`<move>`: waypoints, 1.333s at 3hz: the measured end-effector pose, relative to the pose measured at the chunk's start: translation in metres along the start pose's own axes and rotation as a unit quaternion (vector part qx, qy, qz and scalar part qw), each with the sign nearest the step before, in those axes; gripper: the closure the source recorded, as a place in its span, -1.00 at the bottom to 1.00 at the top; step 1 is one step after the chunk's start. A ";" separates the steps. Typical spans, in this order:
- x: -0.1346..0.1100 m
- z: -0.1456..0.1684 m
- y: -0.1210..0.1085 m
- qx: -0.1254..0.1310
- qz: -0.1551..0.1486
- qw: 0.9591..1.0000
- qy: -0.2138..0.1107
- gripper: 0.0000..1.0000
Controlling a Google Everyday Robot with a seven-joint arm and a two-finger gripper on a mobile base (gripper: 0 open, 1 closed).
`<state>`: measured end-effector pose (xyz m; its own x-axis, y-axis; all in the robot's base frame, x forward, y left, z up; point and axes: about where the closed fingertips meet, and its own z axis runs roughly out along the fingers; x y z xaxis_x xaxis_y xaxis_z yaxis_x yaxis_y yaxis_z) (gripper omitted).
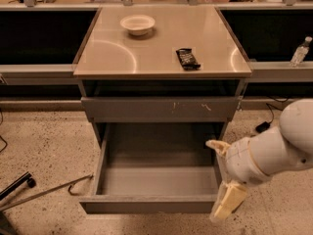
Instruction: Close middle drawer
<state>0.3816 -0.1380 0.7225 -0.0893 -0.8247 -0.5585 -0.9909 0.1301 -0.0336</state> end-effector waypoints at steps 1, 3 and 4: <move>0.011 0.023 0.030 -0.027 0.004 1.000 -0.012 -1.00; 0.026 0.049 0.053 -0.059 0.018 0.997 -0.042 -1.00; 0.026 0.050 0.053 -0.059 0.018 0.997 -0.042 -1.00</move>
Offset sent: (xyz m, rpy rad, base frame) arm -0.0693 0.0150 -0.0770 0.1801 0.1537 0.0626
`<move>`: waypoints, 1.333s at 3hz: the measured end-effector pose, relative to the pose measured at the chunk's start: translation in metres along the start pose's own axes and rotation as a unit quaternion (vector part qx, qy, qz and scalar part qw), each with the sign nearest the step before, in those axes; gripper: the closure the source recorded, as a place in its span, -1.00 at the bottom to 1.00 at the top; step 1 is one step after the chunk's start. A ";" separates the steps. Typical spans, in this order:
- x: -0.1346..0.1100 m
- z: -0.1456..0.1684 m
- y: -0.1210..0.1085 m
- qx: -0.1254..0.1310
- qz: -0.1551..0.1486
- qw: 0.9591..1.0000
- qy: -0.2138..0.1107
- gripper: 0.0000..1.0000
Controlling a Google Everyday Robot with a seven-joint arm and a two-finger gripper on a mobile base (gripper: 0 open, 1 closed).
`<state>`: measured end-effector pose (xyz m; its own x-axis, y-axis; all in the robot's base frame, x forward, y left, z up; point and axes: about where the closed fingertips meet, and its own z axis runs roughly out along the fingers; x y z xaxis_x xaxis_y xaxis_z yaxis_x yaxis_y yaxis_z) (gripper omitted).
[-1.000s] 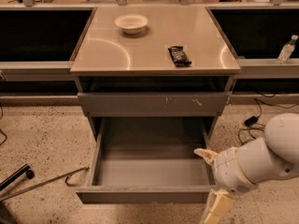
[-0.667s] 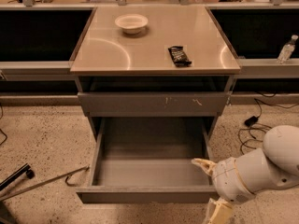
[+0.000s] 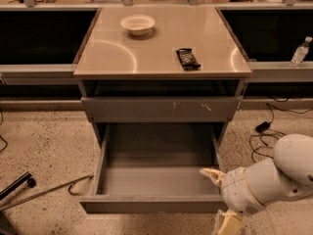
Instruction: Close middle drawer
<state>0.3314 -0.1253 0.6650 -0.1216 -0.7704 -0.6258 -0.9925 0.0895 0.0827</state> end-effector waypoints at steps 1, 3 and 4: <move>0.035 0.036 0.009 -0.019 0.036 0.999 0.000 -1.00; 0.093 0.109 0.030 -0.095 0.077 0.992 -0.027 -1.00; 0.099 0.146 0.035 -0.137 0.071 0.987 -0.037 -1.00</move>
Offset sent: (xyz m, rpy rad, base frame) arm -0.0456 -0.0134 -0.1634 0.0863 0.2724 -0.0479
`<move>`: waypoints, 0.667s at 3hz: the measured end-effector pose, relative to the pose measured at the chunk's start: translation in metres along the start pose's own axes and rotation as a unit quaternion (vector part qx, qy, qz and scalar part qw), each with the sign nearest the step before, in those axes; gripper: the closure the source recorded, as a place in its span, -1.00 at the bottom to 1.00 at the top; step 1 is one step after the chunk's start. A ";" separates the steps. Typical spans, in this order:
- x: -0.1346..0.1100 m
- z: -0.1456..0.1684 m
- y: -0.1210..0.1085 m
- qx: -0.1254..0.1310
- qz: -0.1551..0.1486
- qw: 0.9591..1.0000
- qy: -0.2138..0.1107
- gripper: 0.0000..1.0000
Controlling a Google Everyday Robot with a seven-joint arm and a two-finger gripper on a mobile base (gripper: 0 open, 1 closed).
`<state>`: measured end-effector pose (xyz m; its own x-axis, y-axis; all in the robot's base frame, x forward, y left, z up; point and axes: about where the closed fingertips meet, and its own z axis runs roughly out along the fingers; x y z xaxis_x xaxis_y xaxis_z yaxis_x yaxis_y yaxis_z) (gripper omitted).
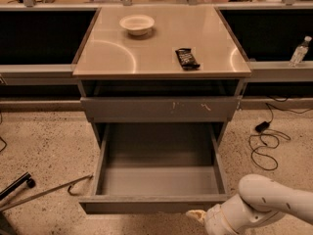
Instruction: Close middle drawer
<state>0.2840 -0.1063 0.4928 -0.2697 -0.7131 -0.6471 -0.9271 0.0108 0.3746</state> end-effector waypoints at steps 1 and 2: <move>0.002 0.007 -0.009 0.005 0.001 1.000 0.001 -1.00; 0.011 0.018 -0.039 0.010 0.006 1.000 -0.003 -1.00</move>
Offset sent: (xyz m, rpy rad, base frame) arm 0.0612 0.0057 -0.0648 0.0047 -0.0066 -0.0562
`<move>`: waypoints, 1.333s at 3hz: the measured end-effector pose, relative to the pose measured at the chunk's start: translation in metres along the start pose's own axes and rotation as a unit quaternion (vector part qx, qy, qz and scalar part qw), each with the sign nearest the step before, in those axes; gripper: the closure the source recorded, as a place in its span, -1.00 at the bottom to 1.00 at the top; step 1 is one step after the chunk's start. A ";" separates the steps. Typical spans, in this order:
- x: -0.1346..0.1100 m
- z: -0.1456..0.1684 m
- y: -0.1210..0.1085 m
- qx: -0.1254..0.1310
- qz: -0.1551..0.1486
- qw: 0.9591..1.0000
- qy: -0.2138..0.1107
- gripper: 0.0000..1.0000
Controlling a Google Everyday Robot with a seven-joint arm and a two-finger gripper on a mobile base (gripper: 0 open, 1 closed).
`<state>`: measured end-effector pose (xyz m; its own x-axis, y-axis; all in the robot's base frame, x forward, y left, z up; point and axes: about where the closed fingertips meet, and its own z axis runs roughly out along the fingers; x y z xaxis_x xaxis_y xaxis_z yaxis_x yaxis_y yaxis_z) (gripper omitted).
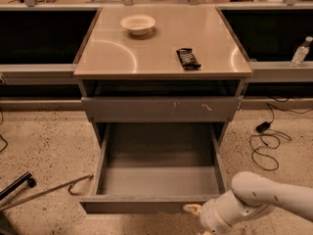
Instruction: Close middle drawer
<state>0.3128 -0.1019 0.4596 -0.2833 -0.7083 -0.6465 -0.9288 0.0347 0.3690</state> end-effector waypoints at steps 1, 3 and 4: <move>0.005 0.010 -0.020 -0.001 0.005 1.000 -0.006 -1.00; 0.010 0.025 -0.057 -0.004 0.010 1.000 -0.016 -1.00; 0.005 0.022 -0.079 0.004 0.001 1.000 -0.027 -1.00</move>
Offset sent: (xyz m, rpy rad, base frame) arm 0.0557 0.0136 -0.0609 0.0246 0.0432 -0.0060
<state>0.3798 -0.0929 0.4128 -0.2982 -0.6686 -0.6812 -0.9300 0.0427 0.3652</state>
